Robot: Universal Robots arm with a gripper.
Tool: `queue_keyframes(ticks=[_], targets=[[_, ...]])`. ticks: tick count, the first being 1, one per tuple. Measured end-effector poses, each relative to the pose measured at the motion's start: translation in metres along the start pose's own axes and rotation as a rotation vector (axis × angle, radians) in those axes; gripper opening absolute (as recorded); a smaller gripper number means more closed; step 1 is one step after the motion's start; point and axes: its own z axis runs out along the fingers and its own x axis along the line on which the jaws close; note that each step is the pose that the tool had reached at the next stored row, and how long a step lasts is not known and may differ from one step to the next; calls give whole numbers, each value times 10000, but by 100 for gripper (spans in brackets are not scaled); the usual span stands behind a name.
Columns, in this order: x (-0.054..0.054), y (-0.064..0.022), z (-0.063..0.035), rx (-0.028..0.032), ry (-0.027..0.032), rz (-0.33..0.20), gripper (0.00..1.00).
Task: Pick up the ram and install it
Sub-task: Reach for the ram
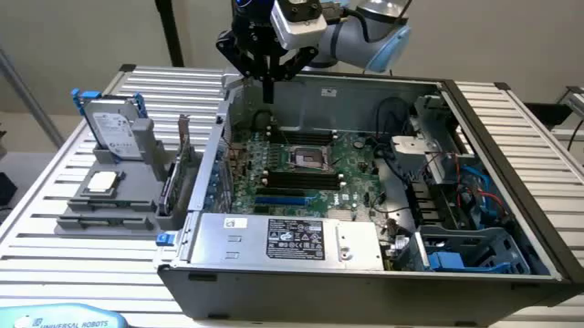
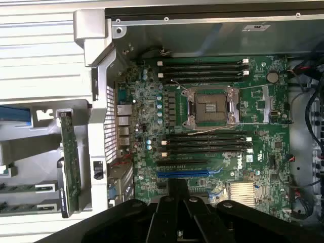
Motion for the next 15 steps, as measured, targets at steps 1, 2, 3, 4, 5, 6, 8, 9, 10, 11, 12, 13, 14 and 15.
queue_keyframes(ticks=[1,2,3,4,5,6,8,9,10,11,12,13,14,15], targets=[[0,0,0,0,0,0,11],[0,0,0,1,0,0,11],[0,0,0,1,0,0,11],[0,0,0,1,0,0,11],[0,0,0,0,0,0,11],[0,0,0,1,0,0,11],[0,0,0,1,0,0,11],[0,0,0,1,0,0,11],[0,0,0,1,0,0,11],[0,0,0,1,0,0,11],[0,0,0,1,0,0,11],[0,0,0,1,0,0,11],[0,0,0,1,0,0,11],[0,0,0,2,1,0,11]])
